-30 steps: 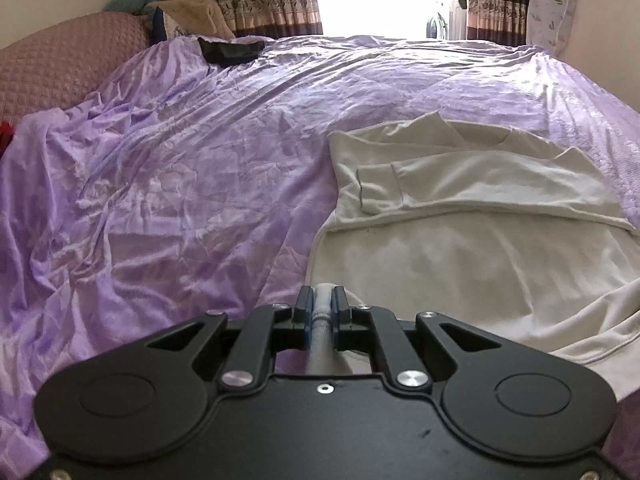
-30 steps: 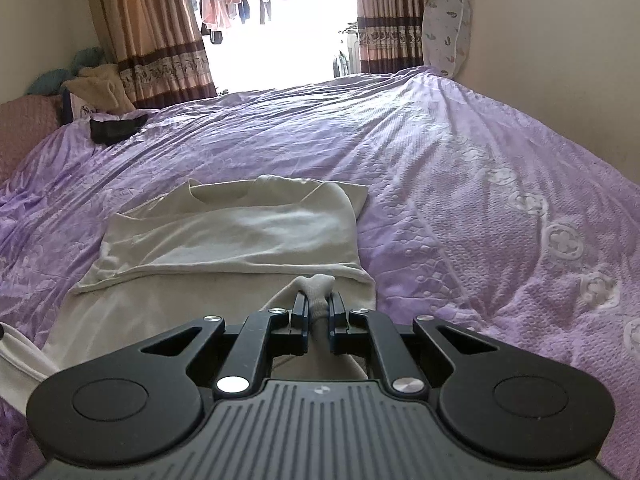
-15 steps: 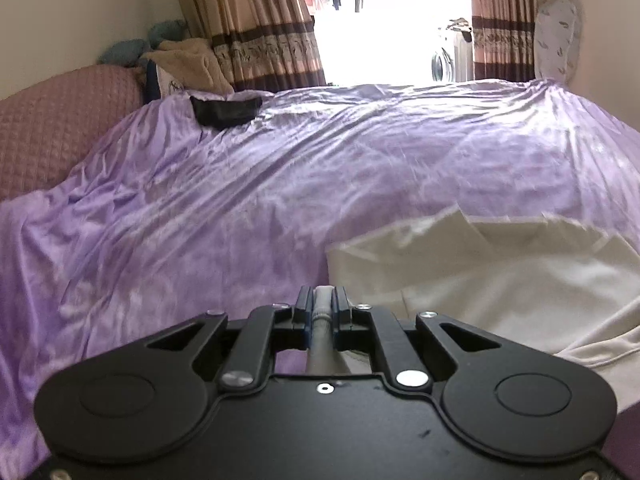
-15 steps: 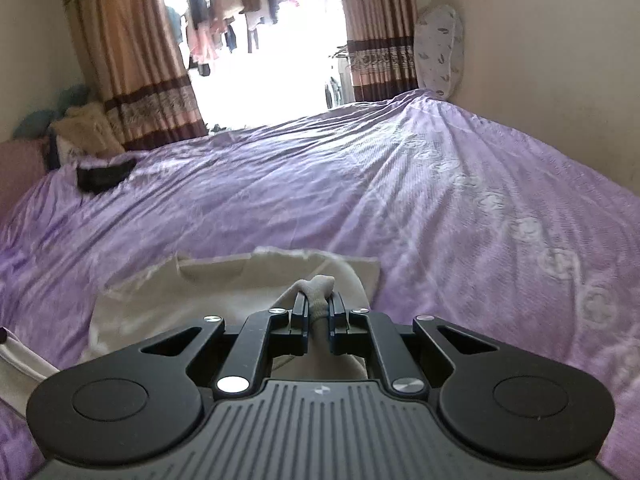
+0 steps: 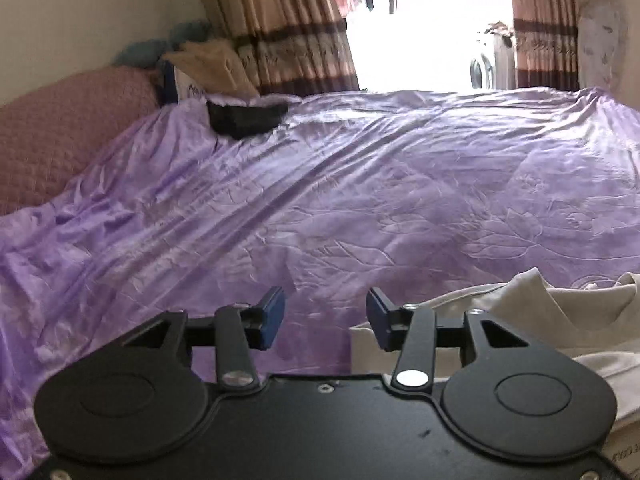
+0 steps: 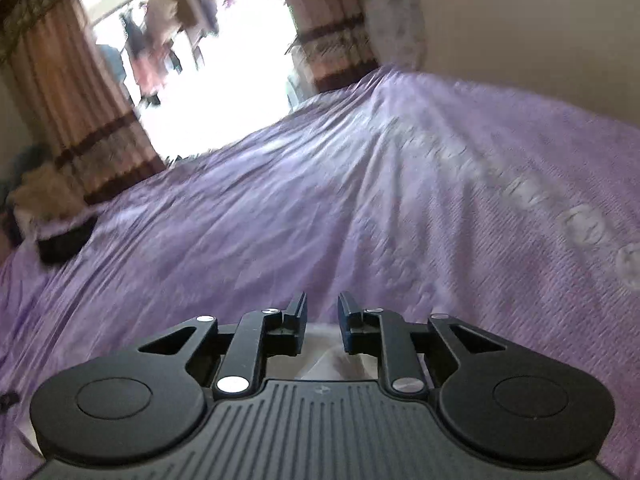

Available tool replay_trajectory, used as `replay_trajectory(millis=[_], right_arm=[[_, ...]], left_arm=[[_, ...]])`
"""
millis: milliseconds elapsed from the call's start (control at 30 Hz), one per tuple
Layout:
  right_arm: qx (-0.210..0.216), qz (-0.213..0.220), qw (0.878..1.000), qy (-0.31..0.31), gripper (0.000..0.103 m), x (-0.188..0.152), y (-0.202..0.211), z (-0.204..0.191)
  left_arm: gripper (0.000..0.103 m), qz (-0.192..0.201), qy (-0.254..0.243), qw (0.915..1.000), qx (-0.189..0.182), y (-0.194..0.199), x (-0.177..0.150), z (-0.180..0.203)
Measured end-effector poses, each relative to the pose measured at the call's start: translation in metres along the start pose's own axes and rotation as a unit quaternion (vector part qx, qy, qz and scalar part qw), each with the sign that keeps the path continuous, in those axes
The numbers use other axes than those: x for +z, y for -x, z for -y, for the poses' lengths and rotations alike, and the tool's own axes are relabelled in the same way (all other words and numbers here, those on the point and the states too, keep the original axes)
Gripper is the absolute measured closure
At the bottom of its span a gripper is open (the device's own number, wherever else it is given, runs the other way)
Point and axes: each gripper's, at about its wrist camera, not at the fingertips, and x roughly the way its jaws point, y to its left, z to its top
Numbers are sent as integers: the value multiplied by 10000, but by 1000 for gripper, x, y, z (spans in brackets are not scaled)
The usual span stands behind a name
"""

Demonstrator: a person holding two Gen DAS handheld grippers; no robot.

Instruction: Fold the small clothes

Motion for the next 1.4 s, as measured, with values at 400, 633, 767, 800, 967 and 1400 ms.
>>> replay_trajectory(millis=[400, 633, 767, 800, 967, 1400], right_arm=[[-112, -1162, 9841, 1338, 70, -77, 35, 27], [-105, -1639, 9736, 1586, 43, -126, 59, 44], [-54, -1788, 9745, 1358, 41, -125, 53, 48], [-75, -1794, 9743, 1361, 41, -124, 52, 46], [301, -1985, 9739, 1061, 45, -122, 42, 49], [233, -1924, 9716, 1355, 99, -89, 89, 32]], left_arm=[[53, -1655, 81, 9847, -533, 8, -118, -48], [51, -1886, 479, 9776, -800, 15, -152, -61], [51, -2050, 82, 9748, -881, 18, -151, -57], [50, -2038, 90, 9748, -897, 22, -150, -56], [45, -2111, -191, 9714, -1073, 13, -161, -42], [98, -1282, 738, 9805, -1291, 97, -144, -77]])
